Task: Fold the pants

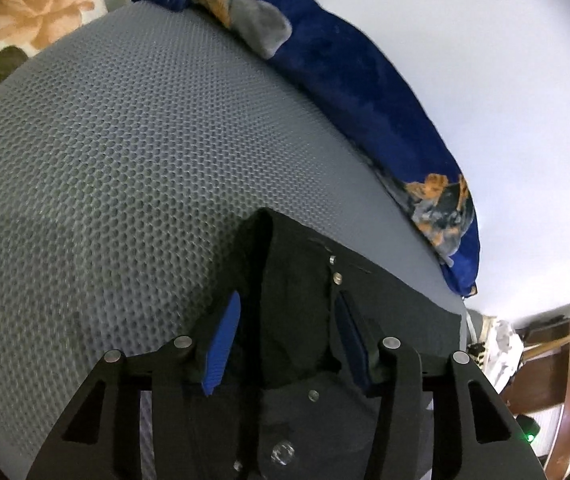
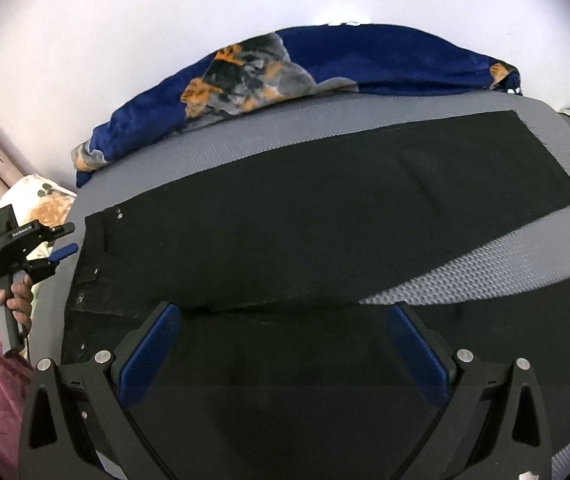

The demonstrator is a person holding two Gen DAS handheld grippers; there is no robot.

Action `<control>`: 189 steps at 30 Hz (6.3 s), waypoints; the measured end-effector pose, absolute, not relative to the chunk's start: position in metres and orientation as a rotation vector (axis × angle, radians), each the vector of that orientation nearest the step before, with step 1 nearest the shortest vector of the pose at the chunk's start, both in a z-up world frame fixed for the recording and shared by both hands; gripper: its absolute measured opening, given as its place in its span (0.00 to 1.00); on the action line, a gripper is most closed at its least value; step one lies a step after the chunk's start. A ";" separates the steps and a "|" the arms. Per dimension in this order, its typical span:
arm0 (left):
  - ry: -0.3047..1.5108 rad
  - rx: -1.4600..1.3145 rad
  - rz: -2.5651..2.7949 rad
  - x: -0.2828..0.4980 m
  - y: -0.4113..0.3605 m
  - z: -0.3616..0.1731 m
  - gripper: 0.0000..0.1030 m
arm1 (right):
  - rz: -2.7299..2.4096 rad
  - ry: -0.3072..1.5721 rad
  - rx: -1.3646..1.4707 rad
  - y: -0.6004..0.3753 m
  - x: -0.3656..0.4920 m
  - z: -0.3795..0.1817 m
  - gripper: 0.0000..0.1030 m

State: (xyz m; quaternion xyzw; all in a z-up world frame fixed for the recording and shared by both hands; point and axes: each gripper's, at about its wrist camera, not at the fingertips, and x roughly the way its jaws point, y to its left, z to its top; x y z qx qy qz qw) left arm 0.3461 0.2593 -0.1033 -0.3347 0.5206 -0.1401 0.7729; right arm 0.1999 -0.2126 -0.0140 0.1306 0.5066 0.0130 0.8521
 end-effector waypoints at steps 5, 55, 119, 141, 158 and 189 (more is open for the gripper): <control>1.134 -0.754 -0.365 0.362 0.256 -0.116 0.45 | 0.024 1.091 0.273 -0.207 0.218 -0.026 1.00; 0.782 -0.626 -0.785 0.292 0.198 -0.008 0.09 | 0.772 1.231 -0.435 -0.216 0.425 -0.062 0.87; 1.086 -0.344 -0.782 0.129 0.205 -0.046 0.10 | 0.571 1.290 -0.405 -0.275 0.148 0.003 0.07; 1.238 -0.298 -0.371 0.076 0.233 -0.061 0.69 | 0.526 1.372 -0.396 -0.250 0.119 -0.056 0.08; 1.193 -0.881 -0.217 0.060 0.238 -0.088 0.65 | 0.537 1.317 -0.378 -0.268 0.105 -0.059 0.08; 1.258 -0.386 -0.301 0.101 0.239 -0.089 0.18 | 0.468 1.291 -0.362 -0.251 0.054 -0.030 0.06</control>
